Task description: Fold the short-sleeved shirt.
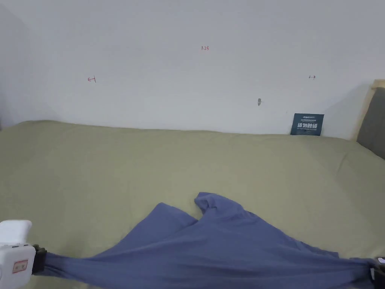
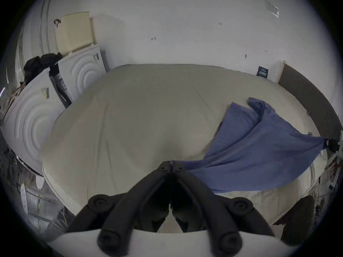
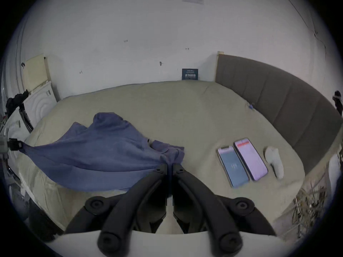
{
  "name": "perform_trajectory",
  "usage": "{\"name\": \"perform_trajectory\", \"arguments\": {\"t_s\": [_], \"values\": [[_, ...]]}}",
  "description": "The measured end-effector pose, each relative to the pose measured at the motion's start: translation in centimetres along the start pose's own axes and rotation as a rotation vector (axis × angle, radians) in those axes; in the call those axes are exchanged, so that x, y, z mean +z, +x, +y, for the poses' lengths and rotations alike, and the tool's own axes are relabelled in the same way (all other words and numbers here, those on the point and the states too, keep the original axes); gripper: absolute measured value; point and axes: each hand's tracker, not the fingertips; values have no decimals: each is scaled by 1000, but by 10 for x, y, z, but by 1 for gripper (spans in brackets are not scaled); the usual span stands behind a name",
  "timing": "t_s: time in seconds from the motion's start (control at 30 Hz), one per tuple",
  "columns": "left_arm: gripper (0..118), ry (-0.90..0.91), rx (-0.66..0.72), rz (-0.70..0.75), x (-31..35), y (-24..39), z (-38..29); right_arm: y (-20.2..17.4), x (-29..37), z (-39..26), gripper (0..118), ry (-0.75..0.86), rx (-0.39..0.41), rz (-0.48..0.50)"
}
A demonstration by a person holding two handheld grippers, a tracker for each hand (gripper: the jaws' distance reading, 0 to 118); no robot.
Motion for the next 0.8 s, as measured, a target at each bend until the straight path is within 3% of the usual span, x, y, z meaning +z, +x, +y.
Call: {"name": "perform_trajectory", "arguments": {"t_s": [0.4, 0.43, 0.47, 0.5, 0.53, 0.73, 0.77, 0.8], "values": [[2, -79, 65, -26, -35, -15, -34, 6, -20, -29, 7, -73, -49, -14], [12, -77, 70, -36, -35, -16, -36, 4, -19, -31, 23, -69, -54, -17], [37, -66, 78, -67, -35, -18, -37, 4, -19, -30, 55, -69, -59, -26], [89, -55, 82, -72, -34, -19, -38, 5, -20, -30, 105, -71, -62, -31], [110, -54, 81, -60, -35, -19, -40, 5, -20, -30, 117, -84, -65, -30], [105, -4, 113, -2, -7, -13, -47, -14, -1, -30, 112, -17, -39, -23], [91, 1, 113, -7, -2, -13, -50, -19, 3, -31, 105, -6, -37, -18], [49, 10, 110, -3, -5, -14, -53, -25, 7, -32, 76, 2, -33, -8]]}}
